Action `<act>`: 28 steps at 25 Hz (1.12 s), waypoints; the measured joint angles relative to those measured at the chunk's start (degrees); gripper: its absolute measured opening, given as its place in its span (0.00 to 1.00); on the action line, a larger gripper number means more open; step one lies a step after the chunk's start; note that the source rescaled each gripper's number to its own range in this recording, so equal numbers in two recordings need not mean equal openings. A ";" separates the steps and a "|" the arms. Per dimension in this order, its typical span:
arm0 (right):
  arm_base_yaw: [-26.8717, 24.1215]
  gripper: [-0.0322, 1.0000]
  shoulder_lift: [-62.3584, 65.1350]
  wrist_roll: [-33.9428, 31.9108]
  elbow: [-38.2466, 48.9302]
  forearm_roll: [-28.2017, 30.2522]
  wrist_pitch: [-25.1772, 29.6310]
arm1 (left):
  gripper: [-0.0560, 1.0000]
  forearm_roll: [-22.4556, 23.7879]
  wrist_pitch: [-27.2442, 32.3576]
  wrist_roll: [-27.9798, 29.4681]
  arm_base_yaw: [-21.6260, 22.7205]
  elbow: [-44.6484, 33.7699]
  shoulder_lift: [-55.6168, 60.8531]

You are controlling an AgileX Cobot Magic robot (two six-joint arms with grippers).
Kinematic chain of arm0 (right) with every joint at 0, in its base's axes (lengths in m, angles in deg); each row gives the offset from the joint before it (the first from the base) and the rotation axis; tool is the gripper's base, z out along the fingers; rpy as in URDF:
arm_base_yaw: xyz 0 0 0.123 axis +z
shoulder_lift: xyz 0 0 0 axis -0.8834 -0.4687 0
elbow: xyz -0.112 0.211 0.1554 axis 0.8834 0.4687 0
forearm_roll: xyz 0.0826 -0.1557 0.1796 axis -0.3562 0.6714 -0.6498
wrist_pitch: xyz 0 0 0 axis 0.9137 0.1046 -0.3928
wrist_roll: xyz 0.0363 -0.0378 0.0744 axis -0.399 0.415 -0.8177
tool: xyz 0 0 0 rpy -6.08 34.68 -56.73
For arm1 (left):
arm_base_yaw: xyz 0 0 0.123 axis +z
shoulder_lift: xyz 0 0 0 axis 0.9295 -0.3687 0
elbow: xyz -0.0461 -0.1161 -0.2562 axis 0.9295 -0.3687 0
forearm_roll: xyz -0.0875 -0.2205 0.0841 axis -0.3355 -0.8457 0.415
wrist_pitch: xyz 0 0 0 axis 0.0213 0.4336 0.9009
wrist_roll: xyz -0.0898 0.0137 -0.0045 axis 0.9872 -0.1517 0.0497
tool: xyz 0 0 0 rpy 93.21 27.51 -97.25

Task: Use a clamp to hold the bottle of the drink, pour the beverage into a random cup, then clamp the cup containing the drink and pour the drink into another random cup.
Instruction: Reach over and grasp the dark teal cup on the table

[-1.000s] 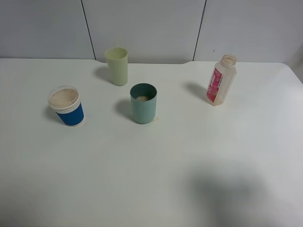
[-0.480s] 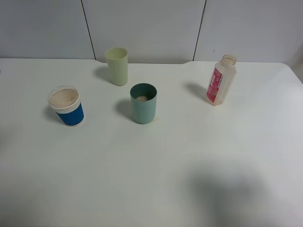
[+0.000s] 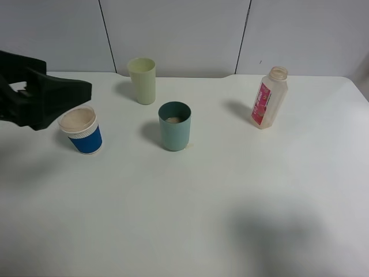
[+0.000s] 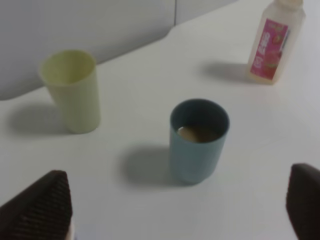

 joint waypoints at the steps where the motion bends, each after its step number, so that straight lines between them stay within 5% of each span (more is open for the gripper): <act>1: 0.00 1.00 0.00 0.00 0.00 0.00 0.00 | 0.60 0.00 0.00 0.00 0.00 0.00 0.00; 9: 0.00 1.00 0.00 0.00 0.00 0.00 0.00 | 0.63 2.35 -13.24 0.94 -3.06 0.00 -14.65; 15: 0.00 1.00 0.00 0.00 0.00 0.00 0.00 | 0.95 3.35 -23.86 5.81 -3.88 -1.78 -21.00; 19: 0.00 1.00 0.00 0.00 0.00 0.00 0.00 | 0.97 3.36 -26.42 7.23 -3.88 -2.91 -22.44; 23: 0.00 1.00 0.00 0.00 0.00 0.00 0.00 | 0.99 3.25 -40.35 9.21 -3.88 -8.04 -28.89; 28: 0.00 1.00 0.00 0.00 0.00 0.00 0.00 | 0.99 3.14 -47.30 8.65 -3.88 -10.03 -32.72</act>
